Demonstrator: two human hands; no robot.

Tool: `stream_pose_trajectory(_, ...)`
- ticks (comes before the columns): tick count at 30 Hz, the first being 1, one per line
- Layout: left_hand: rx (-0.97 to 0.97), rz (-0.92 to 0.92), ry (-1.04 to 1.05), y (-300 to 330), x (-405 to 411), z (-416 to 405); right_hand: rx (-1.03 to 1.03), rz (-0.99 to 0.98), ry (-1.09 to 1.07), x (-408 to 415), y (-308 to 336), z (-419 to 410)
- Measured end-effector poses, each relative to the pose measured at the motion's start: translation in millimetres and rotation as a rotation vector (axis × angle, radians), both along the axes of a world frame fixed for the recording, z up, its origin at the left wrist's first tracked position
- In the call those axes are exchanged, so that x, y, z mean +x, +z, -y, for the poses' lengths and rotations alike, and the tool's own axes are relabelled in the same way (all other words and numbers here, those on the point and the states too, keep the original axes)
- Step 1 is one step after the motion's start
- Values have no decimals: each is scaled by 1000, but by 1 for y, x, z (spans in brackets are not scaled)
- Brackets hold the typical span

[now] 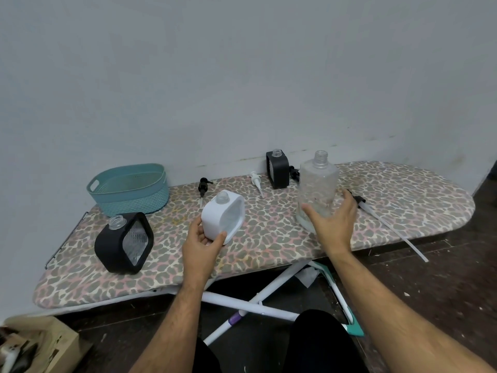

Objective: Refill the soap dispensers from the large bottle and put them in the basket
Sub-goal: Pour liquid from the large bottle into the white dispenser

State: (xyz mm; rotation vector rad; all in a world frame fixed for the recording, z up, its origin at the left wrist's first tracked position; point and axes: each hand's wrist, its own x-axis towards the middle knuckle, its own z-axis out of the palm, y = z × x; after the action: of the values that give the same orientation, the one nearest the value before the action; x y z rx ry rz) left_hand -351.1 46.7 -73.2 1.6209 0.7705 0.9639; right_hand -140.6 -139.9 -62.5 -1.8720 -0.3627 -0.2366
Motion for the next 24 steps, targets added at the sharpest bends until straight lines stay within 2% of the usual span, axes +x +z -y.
stream_pose_trajectory(2,0,-1,1,-1,0,-1,20,227,-165,-12,0,0)
stream_pose_trajectory(4,-3,2,4,-1,0,-2,83,404,-201,-28,3,-4)
stream_pose_trajectory(7,-2,8,2,-2,0,-2,117,572,-36,-49,8,-20)
stream_pose_trajectory(9,-1,12,-3,-3,-1,-2,92,602,146,-61,13,-34)
stream_pose_trajectory(12,5,12,-12,-2,0,-2,21,418,319,-68,23,-55)
stream_pose_trajectory(15,-12,39,-43,0,0,-2,-108,127,415,-55,37,-80)
stream_pose_trajectory(17,-22,64,-59,3,-1,0,-195,4,445,-39,45,-98)
stream_pose_trajectory(24,-33,82,-83,4,0,-1,-363,13,345,19,51,-157)
